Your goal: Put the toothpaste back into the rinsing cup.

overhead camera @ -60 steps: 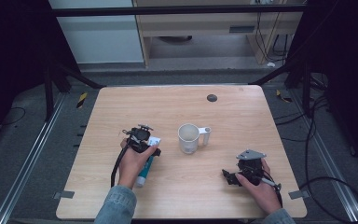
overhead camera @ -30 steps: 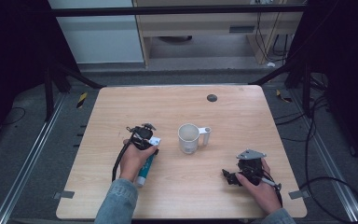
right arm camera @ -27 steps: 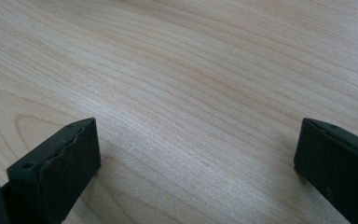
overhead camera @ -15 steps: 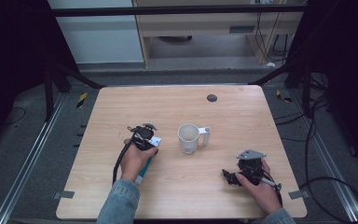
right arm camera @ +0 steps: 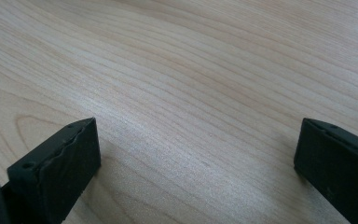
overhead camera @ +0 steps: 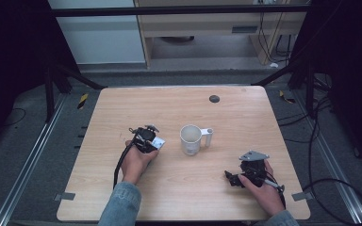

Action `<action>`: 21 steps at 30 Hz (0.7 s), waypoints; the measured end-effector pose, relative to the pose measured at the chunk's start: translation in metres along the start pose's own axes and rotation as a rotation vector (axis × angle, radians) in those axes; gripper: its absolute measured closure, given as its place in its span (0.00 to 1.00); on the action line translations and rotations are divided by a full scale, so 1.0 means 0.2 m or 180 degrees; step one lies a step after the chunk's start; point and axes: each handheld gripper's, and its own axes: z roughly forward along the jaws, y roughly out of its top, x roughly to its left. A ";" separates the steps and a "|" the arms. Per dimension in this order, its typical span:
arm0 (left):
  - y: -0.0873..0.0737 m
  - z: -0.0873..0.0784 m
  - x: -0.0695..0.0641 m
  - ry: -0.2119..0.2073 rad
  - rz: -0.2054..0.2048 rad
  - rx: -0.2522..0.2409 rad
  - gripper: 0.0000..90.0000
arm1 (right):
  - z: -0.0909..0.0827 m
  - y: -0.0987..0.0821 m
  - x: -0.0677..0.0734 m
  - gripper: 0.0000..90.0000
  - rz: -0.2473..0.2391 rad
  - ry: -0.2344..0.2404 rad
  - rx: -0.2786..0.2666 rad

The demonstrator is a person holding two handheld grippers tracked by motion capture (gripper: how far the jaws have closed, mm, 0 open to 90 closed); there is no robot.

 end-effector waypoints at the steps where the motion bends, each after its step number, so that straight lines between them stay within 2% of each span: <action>1: 0.00 0.00 0.00 -0.0008 0.0004 0.0008 0.69 | 0.00 0.00 0.00 0.01 0.0002 0.0001 0.0001; 8: 0.00 -0.02 -0.01 -0.0010 0.0047 0.0007 0.75 | 0.00 0.00 0.00 0.01 0.0002 0.0000 0.0000; 12: 0.01 -0.04 0.00 -0.0034 0.0070 -0.0022 0.83 | 0.00 0.00 0.00 0.01 0.0002 0.0001 0.0001; 21: 0.00 -0.07 0.00 -0.0052 0.0033 -0.0041 0.86 | 0.00 0.00 0.00 0.01 0.0002 0.0001 -0.0001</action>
